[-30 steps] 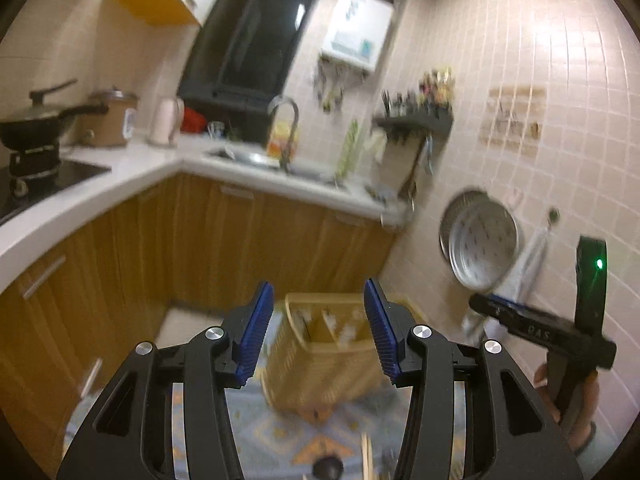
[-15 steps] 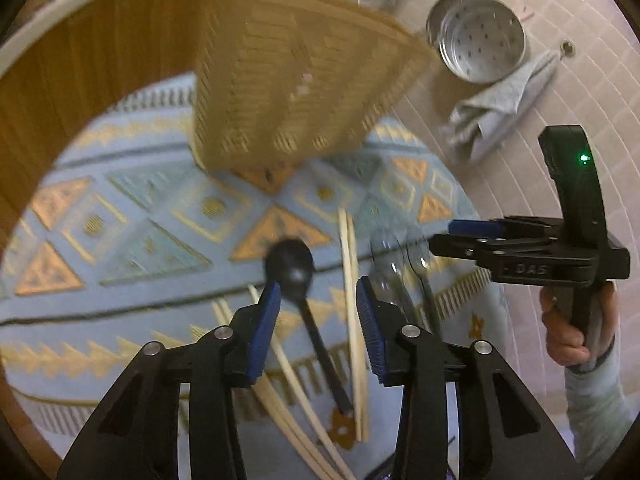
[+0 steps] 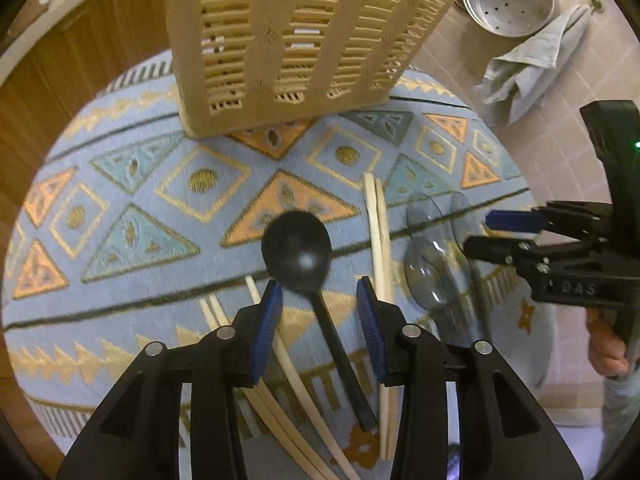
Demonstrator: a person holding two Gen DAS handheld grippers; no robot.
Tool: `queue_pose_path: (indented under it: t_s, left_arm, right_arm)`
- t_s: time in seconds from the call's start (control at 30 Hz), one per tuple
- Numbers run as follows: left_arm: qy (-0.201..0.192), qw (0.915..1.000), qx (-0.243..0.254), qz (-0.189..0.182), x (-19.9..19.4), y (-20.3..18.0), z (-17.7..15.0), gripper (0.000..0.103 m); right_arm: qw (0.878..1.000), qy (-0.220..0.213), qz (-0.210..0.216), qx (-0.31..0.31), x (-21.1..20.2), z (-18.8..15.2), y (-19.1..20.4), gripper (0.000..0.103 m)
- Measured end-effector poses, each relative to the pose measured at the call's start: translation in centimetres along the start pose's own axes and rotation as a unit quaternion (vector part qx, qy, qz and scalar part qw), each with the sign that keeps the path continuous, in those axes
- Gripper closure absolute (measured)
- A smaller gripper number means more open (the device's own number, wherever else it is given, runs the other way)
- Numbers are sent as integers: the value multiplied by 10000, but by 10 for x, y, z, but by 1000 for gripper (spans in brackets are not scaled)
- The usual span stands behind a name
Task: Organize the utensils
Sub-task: 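Grasp and lift the black spoon with the left gripper while the right gripper grasps a clear spoon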
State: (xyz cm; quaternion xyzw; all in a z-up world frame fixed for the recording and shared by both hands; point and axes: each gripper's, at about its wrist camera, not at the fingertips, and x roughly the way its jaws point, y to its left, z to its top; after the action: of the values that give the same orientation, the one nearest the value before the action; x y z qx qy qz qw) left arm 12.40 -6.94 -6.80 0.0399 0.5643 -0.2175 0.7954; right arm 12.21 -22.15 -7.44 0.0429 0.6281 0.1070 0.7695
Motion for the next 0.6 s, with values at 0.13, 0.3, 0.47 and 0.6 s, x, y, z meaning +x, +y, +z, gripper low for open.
queue_pose_path:
  t_s: [0.13, 0.3, 0.47, 0.6]
  left_arm:
    - [-96, 9998, 50, 192, 2, -6, 10, 56]
    - [-149, 9983, 219, 512, 12, -18, 23, 54]
    - [-171, 9979, 238, 584, 18, -23, 32, 56]
    - [-173, 9977, 228, 608, 18, -21, 35, 61]
  right_arm:
    - [10000, 28, 22, 21, 4, 1, -2, 54]
    - [9999, 66, -61, -96, 4, 0, -2, 54]
    - [9994, 70, -259, -197, 8, 2, 7, 53]
    - [9977, 79, -556, -368, 12, 3, 21, 54]
